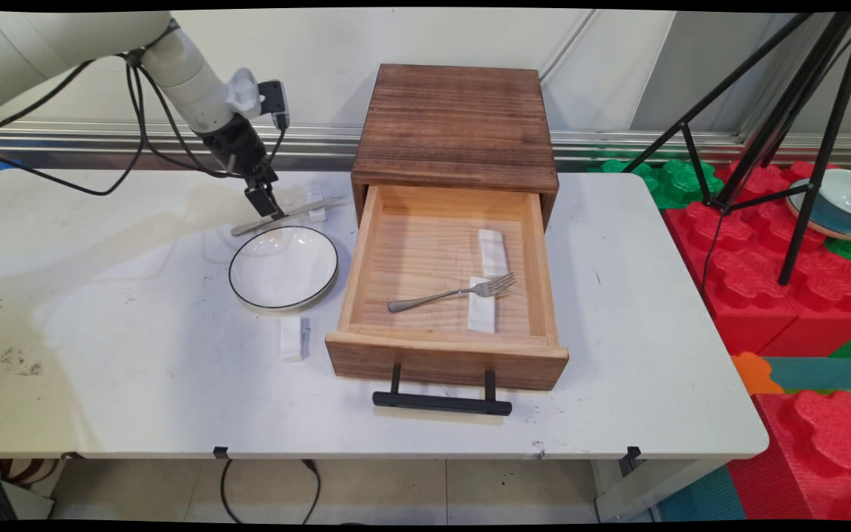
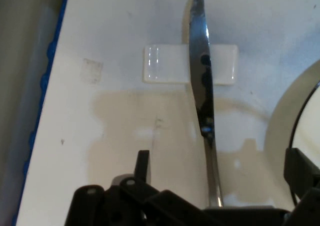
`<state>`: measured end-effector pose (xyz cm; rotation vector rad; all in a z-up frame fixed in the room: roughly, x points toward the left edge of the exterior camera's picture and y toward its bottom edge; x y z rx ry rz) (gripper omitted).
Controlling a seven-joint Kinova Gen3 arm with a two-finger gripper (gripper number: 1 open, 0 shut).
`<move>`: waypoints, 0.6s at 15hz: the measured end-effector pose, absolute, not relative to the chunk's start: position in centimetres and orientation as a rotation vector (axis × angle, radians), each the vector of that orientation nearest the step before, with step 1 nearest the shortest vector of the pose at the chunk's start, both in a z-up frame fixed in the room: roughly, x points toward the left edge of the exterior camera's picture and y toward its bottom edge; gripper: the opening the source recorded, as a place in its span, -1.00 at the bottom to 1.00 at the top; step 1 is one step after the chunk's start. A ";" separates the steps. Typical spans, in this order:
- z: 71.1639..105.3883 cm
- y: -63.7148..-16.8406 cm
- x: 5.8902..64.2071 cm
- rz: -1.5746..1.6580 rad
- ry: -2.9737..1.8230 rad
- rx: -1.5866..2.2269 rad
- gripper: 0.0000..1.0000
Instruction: Pick up the knife from the left of the white plate
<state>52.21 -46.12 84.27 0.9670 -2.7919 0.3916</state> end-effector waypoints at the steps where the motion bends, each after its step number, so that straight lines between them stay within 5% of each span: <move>1: 84.0 -46.4 52.2 0.386 -2.795 0.964 1.00; 9: 81.7 -48.4 52.5 0.333 -2.827 0.911 1.00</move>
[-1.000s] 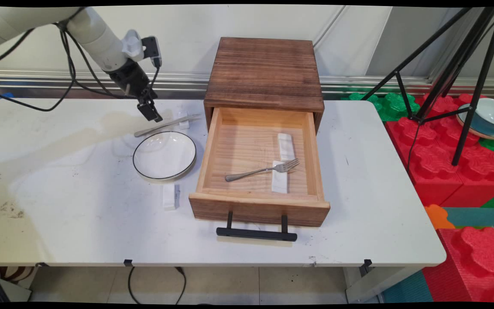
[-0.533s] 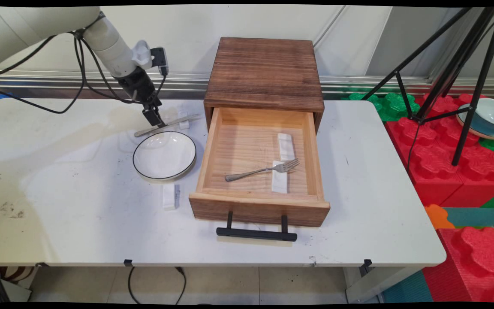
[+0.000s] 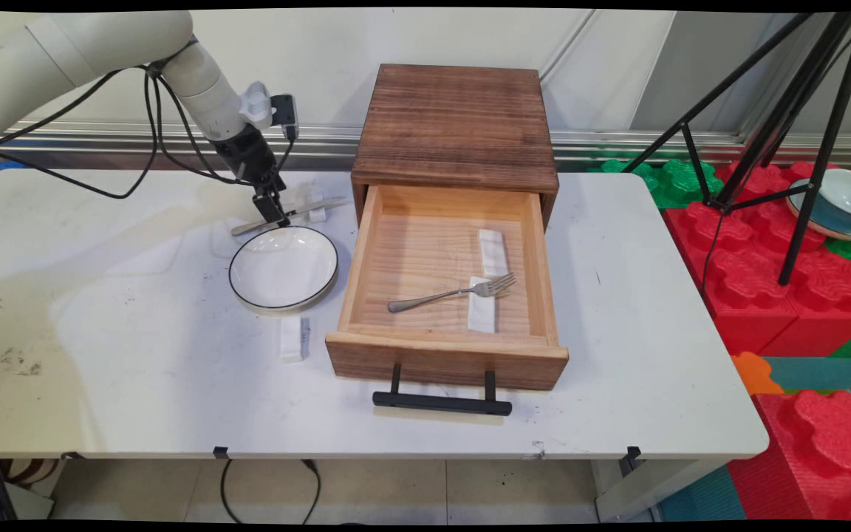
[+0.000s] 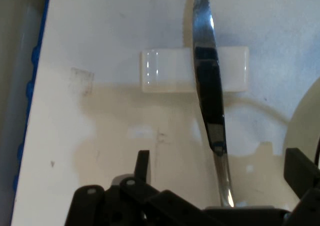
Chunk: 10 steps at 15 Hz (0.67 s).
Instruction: Pick up the knife from the left of the white plate
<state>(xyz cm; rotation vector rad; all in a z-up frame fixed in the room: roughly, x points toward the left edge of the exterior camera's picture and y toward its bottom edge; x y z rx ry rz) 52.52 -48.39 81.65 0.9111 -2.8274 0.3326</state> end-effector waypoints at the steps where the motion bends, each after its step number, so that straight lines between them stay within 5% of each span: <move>1: 81.5 -48.6 52.5 0.329 -2.830 0.903 1.00; 10: 80.6 -49.3 52.7 0.296 -2.850 0.845 1.00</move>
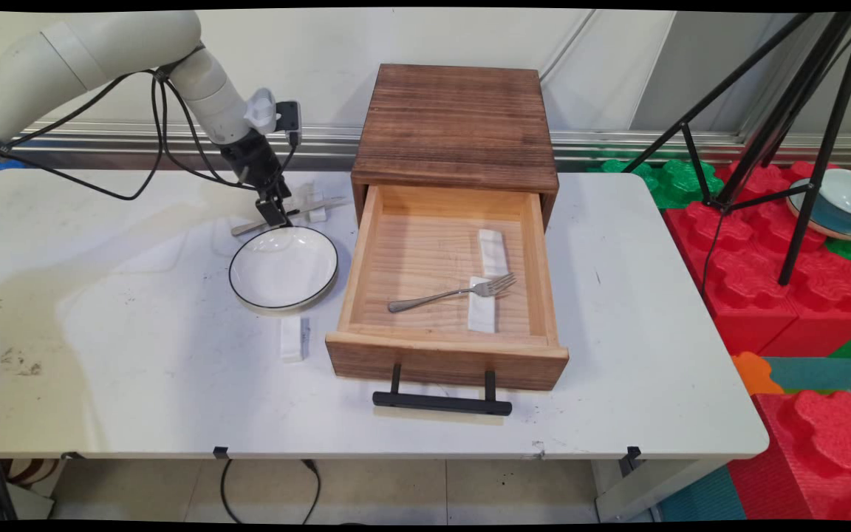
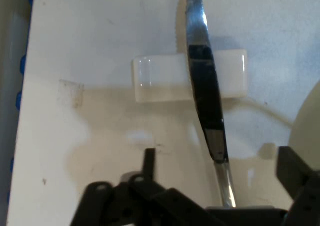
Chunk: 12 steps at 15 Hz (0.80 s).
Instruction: Pick up the knife from the left of the white plate, then place the picked object into the drawer
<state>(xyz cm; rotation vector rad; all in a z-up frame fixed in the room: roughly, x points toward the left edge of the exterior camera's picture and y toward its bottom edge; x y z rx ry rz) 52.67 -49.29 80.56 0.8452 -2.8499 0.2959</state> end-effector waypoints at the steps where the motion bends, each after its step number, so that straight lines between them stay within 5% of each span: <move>1: 80.5 -49.3 52.7 0.293 -2.851 0.841 -1.00; 12: 80.5 -48.7 53.2 0.273 -2.850 0.851 -1.00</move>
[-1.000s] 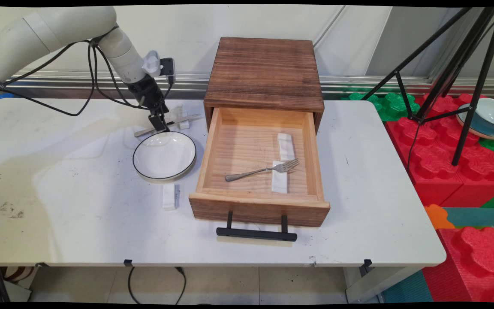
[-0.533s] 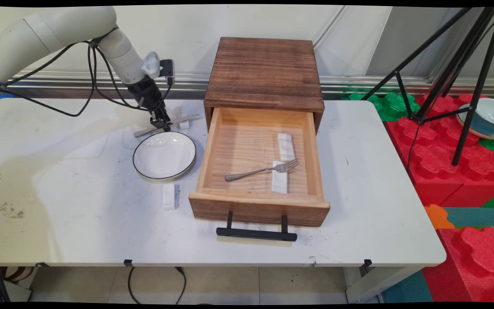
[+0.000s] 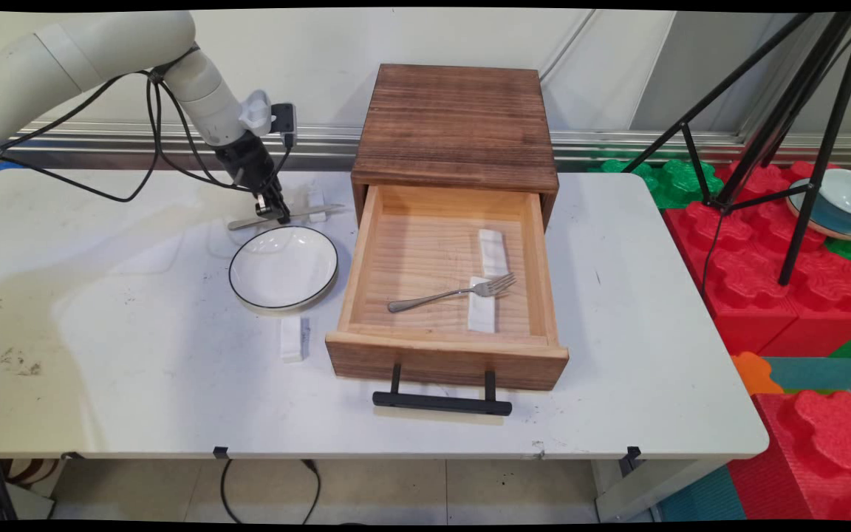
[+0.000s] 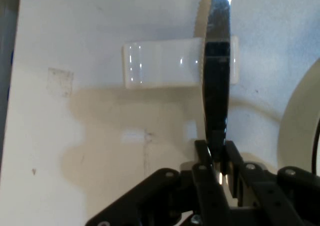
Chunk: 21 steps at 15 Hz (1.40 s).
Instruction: Place the picked object into the drawer
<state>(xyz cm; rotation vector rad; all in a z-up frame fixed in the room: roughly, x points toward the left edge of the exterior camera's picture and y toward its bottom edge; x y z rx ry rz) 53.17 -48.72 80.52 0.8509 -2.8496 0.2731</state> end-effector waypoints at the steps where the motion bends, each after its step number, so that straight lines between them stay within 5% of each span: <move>1: 80.6 -48.6 53.2 0.274 -2.847 0.854 -1.00; 10: 83.0 -47.1 53.2 0.328 -2.820 0.858 -1.00; 21: 90.3 -42.9 50.9 0.453 -2.720 0.831 -1.00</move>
